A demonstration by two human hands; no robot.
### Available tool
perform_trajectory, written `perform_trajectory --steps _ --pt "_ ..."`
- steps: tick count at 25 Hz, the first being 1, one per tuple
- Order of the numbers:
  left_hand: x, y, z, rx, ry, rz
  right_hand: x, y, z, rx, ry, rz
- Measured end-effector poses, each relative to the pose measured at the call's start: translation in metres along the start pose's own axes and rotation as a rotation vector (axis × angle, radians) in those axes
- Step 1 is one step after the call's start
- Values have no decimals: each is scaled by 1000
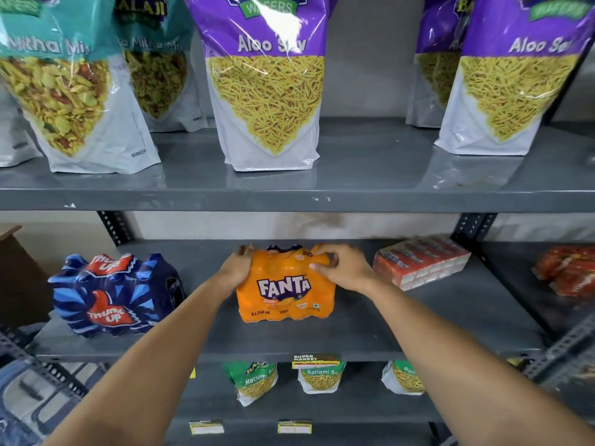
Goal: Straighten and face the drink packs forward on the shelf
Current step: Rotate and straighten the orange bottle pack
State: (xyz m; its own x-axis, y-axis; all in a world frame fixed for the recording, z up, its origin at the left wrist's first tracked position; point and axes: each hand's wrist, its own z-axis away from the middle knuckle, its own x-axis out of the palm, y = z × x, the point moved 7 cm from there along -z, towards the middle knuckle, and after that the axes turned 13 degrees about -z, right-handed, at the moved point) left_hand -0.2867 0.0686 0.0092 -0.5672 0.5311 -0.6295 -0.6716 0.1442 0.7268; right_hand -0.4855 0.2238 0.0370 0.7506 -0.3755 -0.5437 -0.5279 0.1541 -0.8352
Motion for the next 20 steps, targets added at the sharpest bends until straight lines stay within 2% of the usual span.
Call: perform_trajectory --steps 10,12,15,17,20 --pt "-5 -15 25 -4 -90 -26 17 -16 53 -19 150 71" --pt "-12 -6 27 54 8 -236 20 -13 55 -13 110 63" --pt "-11 42 41 373 399 -814 14 6 57 36 2 66" --pt "17 70 52 465 382 -907 -8 33 56 78 9 163" --pt "69 105 43 361 218 -920 -70 85 48 141 57 264"
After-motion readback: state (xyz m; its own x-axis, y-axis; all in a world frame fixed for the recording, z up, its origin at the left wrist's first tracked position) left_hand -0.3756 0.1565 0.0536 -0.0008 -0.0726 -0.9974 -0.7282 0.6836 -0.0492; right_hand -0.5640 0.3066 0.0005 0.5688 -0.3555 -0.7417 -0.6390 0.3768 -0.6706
